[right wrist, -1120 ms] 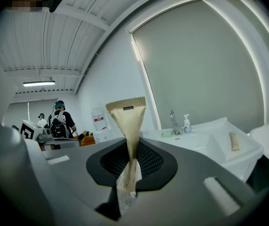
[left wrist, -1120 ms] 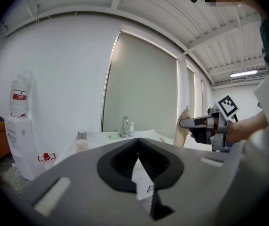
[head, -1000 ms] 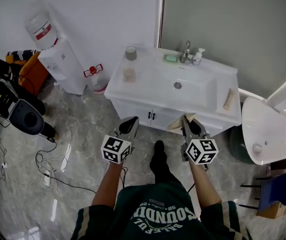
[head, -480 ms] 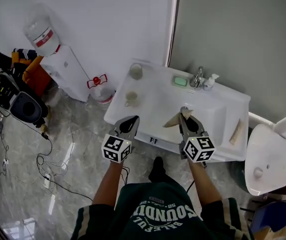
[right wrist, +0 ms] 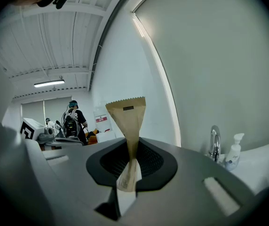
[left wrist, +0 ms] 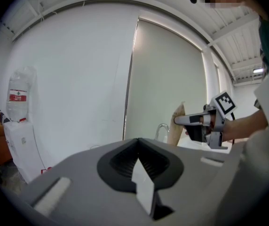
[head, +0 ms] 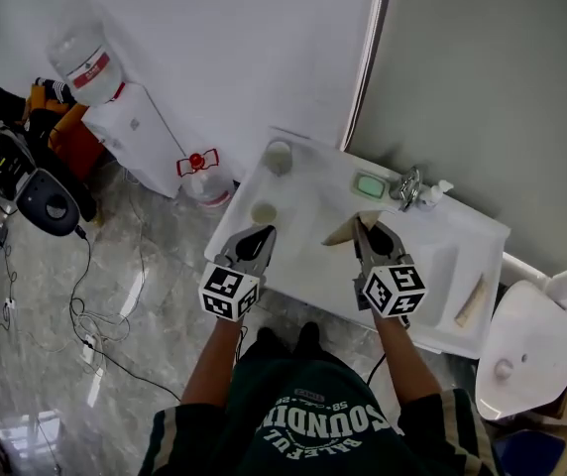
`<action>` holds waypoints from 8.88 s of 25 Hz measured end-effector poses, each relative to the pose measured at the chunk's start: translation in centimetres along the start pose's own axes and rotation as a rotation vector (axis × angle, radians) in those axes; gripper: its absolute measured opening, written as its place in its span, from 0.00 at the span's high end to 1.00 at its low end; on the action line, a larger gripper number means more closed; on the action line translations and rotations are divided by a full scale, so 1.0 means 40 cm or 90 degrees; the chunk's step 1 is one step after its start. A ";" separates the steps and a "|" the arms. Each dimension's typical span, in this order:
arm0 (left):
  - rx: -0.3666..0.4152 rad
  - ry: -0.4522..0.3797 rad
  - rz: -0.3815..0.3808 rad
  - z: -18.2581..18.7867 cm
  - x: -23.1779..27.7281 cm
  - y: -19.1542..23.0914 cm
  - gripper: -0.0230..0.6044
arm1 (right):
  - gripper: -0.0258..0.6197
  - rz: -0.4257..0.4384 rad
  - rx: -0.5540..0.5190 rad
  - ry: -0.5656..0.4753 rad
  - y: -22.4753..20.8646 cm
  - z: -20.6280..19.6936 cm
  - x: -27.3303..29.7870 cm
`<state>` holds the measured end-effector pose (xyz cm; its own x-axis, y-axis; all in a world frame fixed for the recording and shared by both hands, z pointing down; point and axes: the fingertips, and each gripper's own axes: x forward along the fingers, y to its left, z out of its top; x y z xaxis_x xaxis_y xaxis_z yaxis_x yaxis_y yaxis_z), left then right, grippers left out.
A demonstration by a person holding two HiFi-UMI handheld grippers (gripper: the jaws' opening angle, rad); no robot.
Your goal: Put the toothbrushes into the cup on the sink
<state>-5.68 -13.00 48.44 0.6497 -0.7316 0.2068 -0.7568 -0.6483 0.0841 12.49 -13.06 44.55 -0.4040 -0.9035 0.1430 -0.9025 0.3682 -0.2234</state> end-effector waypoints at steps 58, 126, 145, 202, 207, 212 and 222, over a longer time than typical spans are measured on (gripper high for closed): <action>-0.093 0.086 -0.037 -0.142 0.215 0.597 0.89 | 0.91 -0.017 -0.095 0.120 -0.006 -0.147 0.983; 0.017 0.124 -0.387 -0.101 0.510 -0.417 0.89 | 0.96 -0.251 0.021 0.067 -0.465 -0.209 -0.168; 0.042 0.155 -0.424 -0.139 0.585 -0.636 0.89 | 0.88 -0.518 0.181 0.170 -0.892 -0.442 -0.727; -0.047 0.140 -0.186 -0.174 0.338 -0.188 0.89 | 0.91 -0.269 0.026 0.528 -0.814 -0.612 -0.374; -0.058 0.122 -0.155 -0.153 0.293 -0.075 0.89 | 0.91 -0.179 -0.017 0.527 -0.648 -0.606 -0.197; -0.071 0.109 -0.121 -0.147 0.233 0.050 0.89 | 0.91 -0.095 -0.046 0.498 -0.464 -0.584 -0.020; -0.100 0.083 -0.055 -0.149 0.122 0.243 0.89 | 0.91 0.046 -0.100 0.380 -0.133 -0.443 0.332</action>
<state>-10.29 -21.62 56.10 0.7058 -0.6342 0.3158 -0.7069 -0.6596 0.2554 9.28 -23.14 64.72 -0.4373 -0.6134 0.6576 -0.8627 0.4927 -0.1141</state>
